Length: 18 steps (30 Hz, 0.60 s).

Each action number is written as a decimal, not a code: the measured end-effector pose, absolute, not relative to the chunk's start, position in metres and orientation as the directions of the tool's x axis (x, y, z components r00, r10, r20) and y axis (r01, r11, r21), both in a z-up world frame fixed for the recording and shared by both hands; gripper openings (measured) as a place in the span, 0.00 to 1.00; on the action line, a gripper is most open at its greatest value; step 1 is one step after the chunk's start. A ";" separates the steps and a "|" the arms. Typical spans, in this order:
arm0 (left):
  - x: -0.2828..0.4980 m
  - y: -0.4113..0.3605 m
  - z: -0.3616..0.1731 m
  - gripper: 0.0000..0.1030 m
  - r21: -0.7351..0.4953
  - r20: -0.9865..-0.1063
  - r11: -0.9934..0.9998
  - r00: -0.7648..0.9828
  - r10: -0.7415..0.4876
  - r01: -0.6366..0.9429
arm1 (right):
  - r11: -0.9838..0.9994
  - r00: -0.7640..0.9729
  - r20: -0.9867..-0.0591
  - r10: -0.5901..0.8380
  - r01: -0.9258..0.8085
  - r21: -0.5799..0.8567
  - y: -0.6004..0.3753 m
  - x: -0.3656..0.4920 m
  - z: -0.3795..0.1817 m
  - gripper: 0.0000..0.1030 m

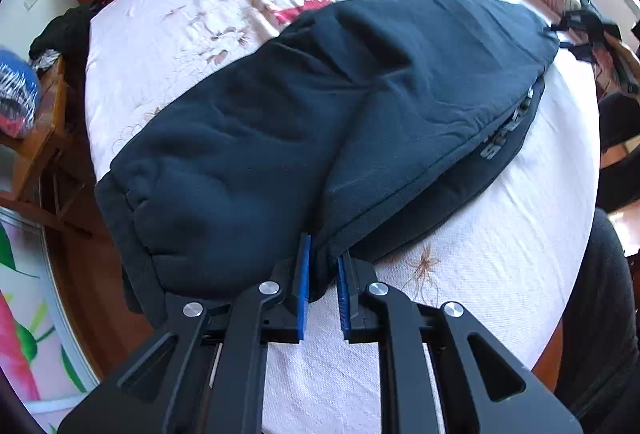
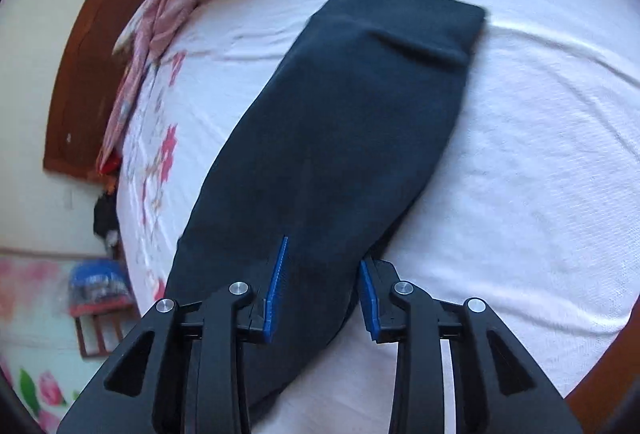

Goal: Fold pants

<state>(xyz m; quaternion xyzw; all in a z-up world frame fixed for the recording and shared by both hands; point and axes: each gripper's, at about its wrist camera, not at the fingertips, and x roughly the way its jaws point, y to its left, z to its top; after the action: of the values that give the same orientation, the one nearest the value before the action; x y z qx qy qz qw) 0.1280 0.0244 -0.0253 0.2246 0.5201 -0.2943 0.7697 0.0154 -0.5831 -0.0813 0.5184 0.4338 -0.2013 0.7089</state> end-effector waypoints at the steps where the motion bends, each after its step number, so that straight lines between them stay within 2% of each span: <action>1: 0.126 0.025 -0.025 0.12 0.059 -0.925 0.731 0.313 -0.216 0.680 | 0.391 0.521 -0.841 0.145 0.751 0.532 -0.583 0.015 -0.079 0.32; 6: 0.118 0.024 -0.032 0.12 0.091 -0.909 0.768 0.367 -0.196 0.634 | 0.441 0.536 -0.829 0.162 0.712 0.547 -0.570 0.032 -0.071 0.32; 9: 0.115 0.032 -0.024 0.12 0.067 -0.892 0.823 0.404 -0.204 0.563 | 0.495 0.514 -0.849 0.125 0.709 0.503 -0.562 0.045 -0.066 0.32; 10: 0.110 0.032 -0.021 0.12 0.091 -0.881 0.825 0.432 -0.195 0.558 | 0.498 0.511 -0.852 0.111 0.713 0.493 -0.561 0.046 -0.065 0.30; 12: 0.108 0.036 -0.014 0.12 0.094 -0.868 0.845 0.459 -0.190 0.527 | 0.515 0.504 -0.858 0.099 0.712 0.477 -0.557 0.046 -0.061 0.16; 18: 0.115 0.061 0.006 0.11 0.096 -0.846 0.882 0.504 -0.173 0.462 | 0.556 0.507 -0.853 0.123 0.677 0.482 -0.543 0.040 -0.052 0.14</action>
<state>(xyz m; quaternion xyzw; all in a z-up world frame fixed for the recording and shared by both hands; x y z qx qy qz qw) 0.1150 0.0613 0.0056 0.1568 0.4620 -0.1861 0.8528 0.0403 -0.5433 -0.0518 0.4339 0.4611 -0.1843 0.7518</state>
